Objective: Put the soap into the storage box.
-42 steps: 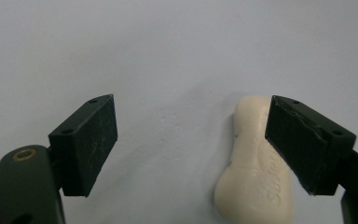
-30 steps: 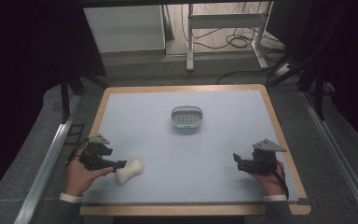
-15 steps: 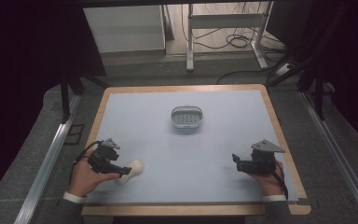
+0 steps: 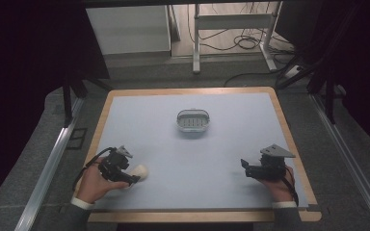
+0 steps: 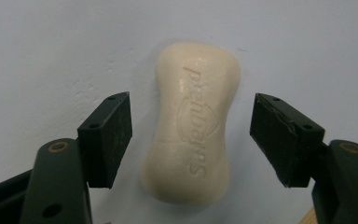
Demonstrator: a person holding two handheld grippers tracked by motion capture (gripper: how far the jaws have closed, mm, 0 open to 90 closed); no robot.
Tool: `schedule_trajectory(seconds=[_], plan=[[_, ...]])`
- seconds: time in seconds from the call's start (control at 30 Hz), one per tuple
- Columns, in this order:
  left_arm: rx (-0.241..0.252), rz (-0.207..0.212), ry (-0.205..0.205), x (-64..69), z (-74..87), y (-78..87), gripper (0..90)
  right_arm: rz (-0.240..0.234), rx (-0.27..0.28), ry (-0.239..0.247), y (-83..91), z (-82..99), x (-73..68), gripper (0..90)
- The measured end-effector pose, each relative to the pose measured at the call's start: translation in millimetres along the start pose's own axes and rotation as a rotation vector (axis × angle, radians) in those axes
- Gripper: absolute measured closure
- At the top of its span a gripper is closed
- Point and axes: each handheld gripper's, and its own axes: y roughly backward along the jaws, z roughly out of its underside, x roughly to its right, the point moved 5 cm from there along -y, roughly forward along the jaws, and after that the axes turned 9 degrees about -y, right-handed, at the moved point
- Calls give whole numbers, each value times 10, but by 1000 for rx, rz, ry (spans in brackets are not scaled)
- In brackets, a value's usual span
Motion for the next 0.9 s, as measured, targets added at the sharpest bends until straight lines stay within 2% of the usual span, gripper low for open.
schedule_trajectory(seconds=[0.1, 0.2, 0.5, 0.57, 0.8, 0.9], plan=[[-32, -1, -18, 29, -5, -48, 327, 1, -5, 0, -10, 9, 2, 65], [-32, -8, -20, 35, -11, -58, 360, 1, -9, -2, -11, 14, 2, 65], [-76, -2, -34, 53, -15, -119, 367, 7, -16, 0, -20, 24, 2, 65], [-77, -5, -34, 42, -16, -137, 373, 8, -15, 1, -22, 25, 2, 65], [-81, -17, -28, 32, 9, -159, 481, 14, -12, 2, -13, 23, 14, 65], [-83, -17, -27, 34, 13, -165, 486, 18, -14, 4, -16, 25, 16, 65]])
